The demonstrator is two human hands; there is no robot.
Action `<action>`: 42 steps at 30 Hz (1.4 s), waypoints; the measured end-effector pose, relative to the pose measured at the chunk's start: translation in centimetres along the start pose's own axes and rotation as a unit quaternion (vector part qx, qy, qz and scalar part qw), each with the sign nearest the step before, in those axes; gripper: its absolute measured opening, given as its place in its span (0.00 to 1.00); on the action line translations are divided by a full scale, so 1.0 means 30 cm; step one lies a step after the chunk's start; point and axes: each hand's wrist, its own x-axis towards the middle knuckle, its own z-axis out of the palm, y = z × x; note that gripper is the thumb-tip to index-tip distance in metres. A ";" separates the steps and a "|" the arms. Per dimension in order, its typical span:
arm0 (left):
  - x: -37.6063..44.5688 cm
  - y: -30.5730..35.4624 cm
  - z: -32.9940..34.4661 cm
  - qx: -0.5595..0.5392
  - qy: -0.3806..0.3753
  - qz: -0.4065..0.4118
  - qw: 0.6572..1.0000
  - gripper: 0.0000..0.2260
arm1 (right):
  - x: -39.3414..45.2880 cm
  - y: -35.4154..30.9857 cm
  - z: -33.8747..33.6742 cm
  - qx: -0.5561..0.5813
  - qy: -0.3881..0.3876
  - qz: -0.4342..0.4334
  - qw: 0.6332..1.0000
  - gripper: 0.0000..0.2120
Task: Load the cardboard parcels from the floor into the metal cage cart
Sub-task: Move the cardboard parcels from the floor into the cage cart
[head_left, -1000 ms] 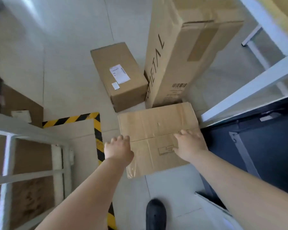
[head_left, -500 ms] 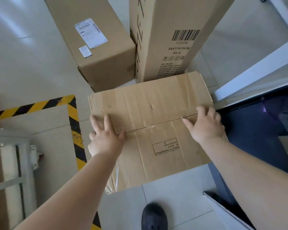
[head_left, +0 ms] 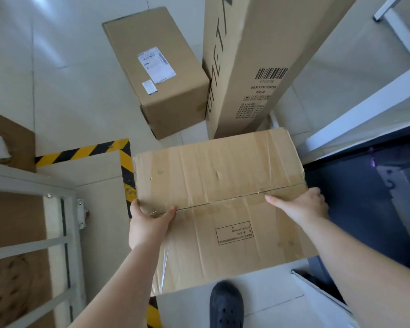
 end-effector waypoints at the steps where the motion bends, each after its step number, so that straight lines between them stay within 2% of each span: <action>1: -0.027 0.012 -0.034 0.002 0.003 0.003 1.000 0.41 | -0.034 0.004 -0.018 0.004 0.001 0.004 1.000 0.53; 7: -0.261 0.160 -0.389 0.048 0.011 0.028 0.998 0.38 | -0.390 -0.023 -0.286 0.030 0.006 -0.002 1.000 0.53; 12: -0.606 0.250 -0.723 0.023 0.032 0.014 0.999 0.35 | -0.776 0.008 -0.578 0.082 -0.003 -0.019 0.996 0.52; 18: -0.999 0.402 -1.087 0.038 0.107 0.074 0.991 0.35 | -1.157 0.012 -0.945 0.156 0.008 -0.098 0.983 0.46; 21: -1.173 0.468 -1.261 0.040 0.153 0.110 0.981 0.34 | -1.319 -0.013 -1.113 0.170 0.039 -0.162 0.971 0.43; 28: -1.479 0.580 -1.600 -0.001 0.276 0.172 0.946 0.30 | -1.592 -0.157 -1.416 0.197 0.101 -0.296 0.929 0.43; 34: -1.685 0.663 -1.882 -0.073 0.391 0.221 0.891 0.25 | -1.787 -0.307 -1.630 0.250 0.135 -0.396 0.873 0.45; 38: -1.787 0.609 -2.067 -0.139 0.446 0.225 0.855 0.26 | -1.990 -0.420 -1.721 0.274 0.152 -0.484 0.817 0.45; 42: -1.865 0.440 -2.240 -0.199 0.493 0.202 0.822 0.24 | -2.223 -0.515 -1.690 0.277 0.134 -0.553 0.774 0.43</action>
